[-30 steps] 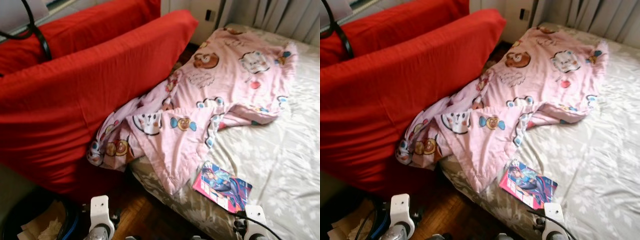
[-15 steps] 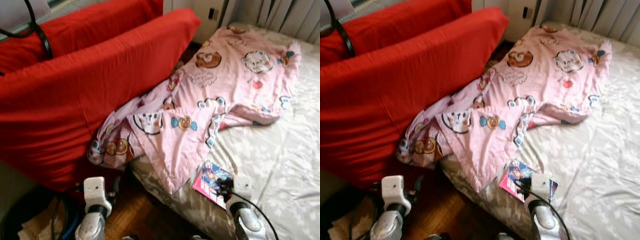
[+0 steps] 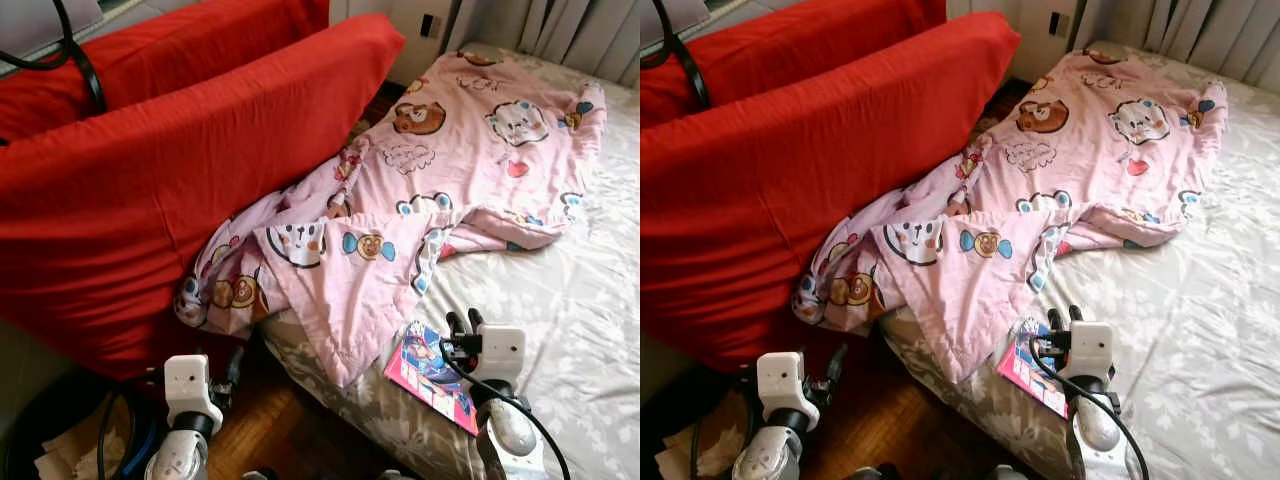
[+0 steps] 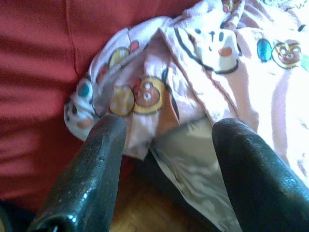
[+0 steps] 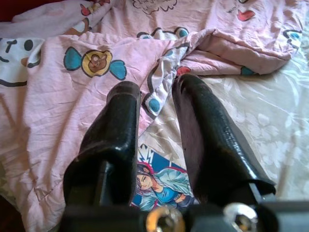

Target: Clean up the room

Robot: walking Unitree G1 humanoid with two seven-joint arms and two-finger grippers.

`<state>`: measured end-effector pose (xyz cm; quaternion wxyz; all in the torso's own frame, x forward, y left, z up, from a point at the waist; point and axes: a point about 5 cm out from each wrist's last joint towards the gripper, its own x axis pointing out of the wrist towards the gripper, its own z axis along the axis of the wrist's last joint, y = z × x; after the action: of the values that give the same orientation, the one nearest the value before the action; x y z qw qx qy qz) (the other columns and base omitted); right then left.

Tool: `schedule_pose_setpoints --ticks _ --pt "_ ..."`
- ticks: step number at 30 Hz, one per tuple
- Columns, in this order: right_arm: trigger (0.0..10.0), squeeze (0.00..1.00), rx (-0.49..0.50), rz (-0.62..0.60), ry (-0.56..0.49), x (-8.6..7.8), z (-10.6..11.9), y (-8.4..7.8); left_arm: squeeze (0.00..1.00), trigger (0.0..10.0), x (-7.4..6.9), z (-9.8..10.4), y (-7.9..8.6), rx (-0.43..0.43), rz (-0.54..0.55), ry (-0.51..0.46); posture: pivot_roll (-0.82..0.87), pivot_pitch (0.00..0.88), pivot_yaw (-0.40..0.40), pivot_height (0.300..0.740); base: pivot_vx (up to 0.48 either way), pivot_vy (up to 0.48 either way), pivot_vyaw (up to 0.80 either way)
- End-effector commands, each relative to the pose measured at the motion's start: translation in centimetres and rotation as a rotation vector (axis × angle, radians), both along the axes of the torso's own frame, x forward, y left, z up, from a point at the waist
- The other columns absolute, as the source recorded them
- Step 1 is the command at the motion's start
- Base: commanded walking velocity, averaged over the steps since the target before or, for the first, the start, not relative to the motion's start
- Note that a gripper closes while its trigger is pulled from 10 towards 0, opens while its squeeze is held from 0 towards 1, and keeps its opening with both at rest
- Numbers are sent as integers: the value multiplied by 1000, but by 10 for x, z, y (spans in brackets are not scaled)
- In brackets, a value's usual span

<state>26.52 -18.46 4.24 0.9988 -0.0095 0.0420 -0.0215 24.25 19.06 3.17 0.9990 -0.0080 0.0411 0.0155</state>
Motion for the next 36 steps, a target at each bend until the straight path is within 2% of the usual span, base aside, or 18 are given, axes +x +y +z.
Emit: schedule_pose_setpoints --ticks 1,8,18,22,28,36 --pt "10000 0 -7 -5 33 -5 -3 2 0 10000 -1 0 5 4 12 16 -110 180 5 710 0 0 0" --pt "10000 0 -27 -10 60 -8 -8 3 0 10000 2 4 2 -3 6 14 -109 177 7 670 0 0 0" --pt "10000 0 -10 -28 65 -8 -12 1 0 10000 1 2 -1 -14 2 31 -106 203 5 670 0 0 0" --pt "10000 0 -8 -39 98 -6 -17 -1 0 10000 -1 1 -2 -15 1 39 -102 213 4 670 0 0 0" --pt "10000 0 -2 -32 94 -4 -19 -1 0 10000 -2 1 -1 -20 8 45 -99 221 2 635 0 0 0" --pt "10000 0 3 -35 101 -2 -23 -2 0 10000 -2 1 -1 -23 10 49 -96 228 2 635 0 0 0"
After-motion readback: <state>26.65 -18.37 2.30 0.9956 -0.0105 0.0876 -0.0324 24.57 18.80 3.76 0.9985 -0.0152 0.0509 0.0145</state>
